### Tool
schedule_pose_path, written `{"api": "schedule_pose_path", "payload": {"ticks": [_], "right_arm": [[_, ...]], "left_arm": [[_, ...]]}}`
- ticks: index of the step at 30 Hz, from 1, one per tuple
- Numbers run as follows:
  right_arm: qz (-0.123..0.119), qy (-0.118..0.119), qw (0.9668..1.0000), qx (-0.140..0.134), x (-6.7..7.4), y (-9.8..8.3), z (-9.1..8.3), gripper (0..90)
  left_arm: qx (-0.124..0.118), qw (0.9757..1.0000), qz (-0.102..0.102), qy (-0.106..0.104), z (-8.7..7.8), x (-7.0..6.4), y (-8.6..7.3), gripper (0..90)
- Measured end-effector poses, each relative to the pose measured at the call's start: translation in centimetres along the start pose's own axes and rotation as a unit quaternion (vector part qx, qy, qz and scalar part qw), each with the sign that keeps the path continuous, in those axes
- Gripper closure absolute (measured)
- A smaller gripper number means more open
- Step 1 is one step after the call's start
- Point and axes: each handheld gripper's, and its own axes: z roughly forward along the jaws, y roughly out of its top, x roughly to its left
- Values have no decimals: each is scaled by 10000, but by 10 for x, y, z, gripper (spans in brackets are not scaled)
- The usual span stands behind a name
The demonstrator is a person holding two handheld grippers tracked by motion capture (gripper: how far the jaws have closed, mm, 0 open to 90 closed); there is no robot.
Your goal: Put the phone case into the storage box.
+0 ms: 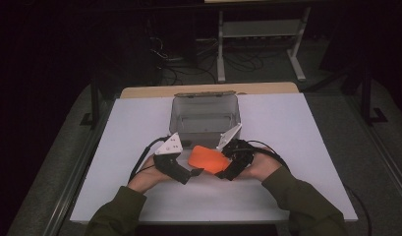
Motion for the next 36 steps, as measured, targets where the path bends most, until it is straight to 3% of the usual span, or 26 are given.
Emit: {"api": "schedule_pose_path", "payload": {"ticks": [22,36], "right_arm": [[17,-5,10000,15,-1,0,1,151],[-2,-21,10000,15,0,1,1,152]], "left_arm": [[161,9975,676,121,2,-10,2,0],[375,9927,1127,229,5,-16,1,0]]}}
